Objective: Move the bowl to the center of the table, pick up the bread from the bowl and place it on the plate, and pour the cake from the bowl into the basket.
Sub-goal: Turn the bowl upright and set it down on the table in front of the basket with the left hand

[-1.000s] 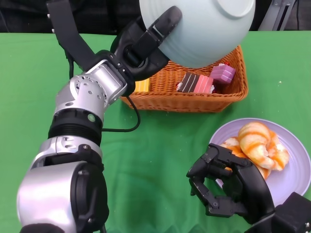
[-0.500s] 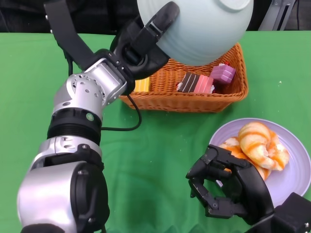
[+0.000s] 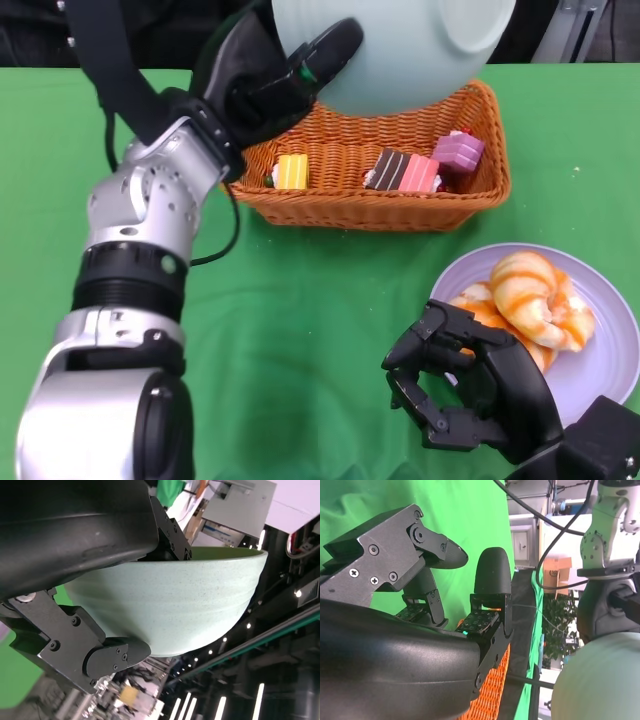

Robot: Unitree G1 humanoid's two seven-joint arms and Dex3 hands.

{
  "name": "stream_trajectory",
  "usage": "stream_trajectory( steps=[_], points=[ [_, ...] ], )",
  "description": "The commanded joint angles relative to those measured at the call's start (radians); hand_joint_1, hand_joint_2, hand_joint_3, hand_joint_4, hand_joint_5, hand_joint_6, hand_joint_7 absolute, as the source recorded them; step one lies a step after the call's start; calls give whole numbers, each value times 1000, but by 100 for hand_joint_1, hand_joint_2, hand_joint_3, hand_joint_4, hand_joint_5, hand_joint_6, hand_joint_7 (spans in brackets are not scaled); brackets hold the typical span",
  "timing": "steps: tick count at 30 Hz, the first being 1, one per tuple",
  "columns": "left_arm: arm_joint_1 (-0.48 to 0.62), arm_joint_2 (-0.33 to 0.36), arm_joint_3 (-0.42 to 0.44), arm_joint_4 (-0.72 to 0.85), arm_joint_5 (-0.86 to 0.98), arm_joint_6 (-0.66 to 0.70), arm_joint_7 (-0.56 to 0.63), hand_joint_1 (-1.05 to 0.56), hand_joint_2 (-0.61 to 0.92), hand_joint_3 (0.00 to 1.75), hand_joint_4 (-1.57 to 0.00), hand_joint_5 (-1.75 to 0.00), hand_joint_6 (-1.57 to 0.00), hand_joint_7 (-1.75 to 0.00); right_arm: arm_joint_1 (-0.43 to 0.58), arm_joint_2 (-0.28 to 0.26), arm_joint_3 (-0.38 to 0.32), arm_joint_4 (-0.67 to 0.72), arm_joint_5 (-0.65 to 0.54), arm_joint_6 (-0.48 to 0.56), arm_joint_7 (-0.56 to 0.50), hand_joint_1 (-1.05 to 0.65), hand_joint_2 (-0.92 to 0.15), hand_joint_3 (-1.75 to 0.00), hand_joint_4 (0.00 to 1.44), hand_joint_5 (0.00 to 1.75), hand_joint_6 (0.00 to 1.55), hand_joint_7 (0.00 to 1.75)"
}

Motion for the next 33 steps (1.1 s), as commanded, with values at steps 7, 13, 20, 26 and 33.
stream_trajectory(
  steps=[7,13,20,26,33],
  points=[
    [66,83,-62,-124,78,-176,-61,-12,46,127,-80,-162,-89,-139,2,-13,-3,-13,-21,11,-36,-11,-55,-89,76,160,71,124],
    [138,134,-97,-185,157,-374,-70,-11,48,120,-86,-155,-89,-138,-1,-15,-6,-6,-17,5,-37,-8,-56,-89,73,162,70,124],
    [236,171,-113,-166,298,-778,-4,-4,52,119,-81,-159,-88,-135,1,-18,-8,-14,-16,14,-39,-11,-56,-87,73,162,70,123],
    [308,191,-101,-105,338,-1047,45,-3,58,111,-71,-164,-82,-136,-2,-21,-12,-28,-6,14,-37,-10,-55,-89,70,164,68,126],
    [370,243,-82,9,422,-1296,153,-3,78,80,-65,-169,-75,-146,-11,-11,-15,-38,20,16,-29,-6,-53,-98,71,164,69,126]
  ],
)
